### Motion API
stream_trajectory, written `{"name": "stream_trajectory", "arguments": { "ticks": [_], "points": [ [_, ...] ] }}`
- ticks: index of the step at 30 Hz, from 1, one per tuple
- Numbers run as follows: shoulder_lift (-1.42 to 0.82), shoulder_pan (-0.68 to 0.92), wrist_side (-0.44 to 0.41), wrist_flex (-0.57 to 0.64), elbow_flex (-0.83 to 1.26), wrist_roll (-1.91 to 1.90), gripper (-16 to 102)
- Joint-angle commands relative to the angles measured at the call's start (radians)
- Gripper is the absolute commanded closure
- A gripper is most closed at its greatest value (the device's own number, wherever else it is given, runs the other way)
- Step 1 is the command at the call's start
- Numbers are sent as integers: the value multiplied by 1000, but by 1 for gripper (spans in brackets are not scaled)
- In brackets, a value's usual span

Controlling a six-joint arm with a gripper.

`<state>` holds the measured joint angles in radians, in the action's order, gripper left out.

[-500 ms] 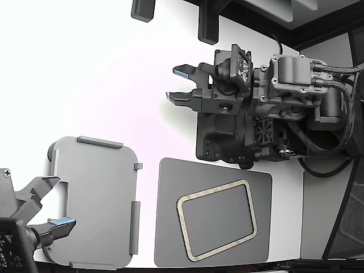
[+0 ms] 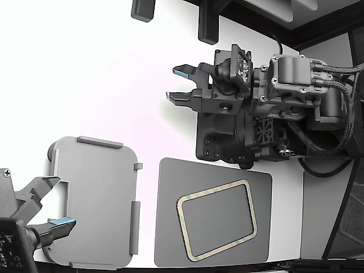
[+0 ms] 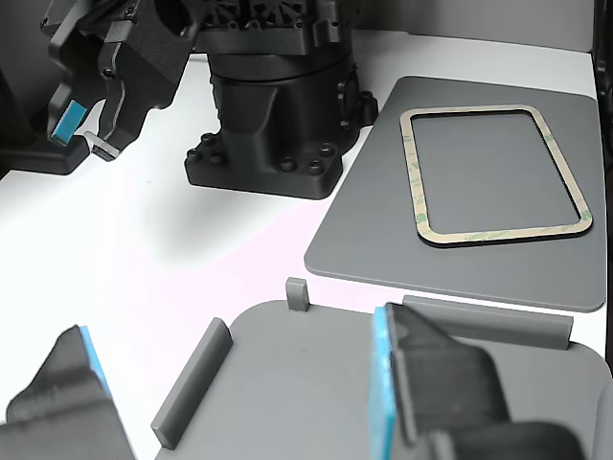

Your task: Move top rectangular frame to the holder.

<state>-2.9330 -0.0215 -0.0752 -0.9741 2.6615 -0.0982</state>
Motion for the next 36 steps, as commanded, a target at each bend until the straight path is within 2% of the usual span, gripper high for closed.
{"name": "stream_trajectory", "arguments": {
  "ticks": [1, 10, 12, 14, 16, 21, 27, 36],
  "points": [
    [-23, -8, -2, 8, -23, -2, -14],
    [15, -9, 14, 12, -80, 21, -14],
    [43, -8, 37, 12, -127, 43, -6],
    [64, -6, 77, 29, -172, 104, -13],
    [109, 12, 97, 35, -225, 135, -14],
    [290, 222, 28, -41, -391, 206, -14],
    [459, 505, -2, -141, -531, 279, -14],
    [660, 793, 21, -179, -617, 311, -13]
  ]
}}
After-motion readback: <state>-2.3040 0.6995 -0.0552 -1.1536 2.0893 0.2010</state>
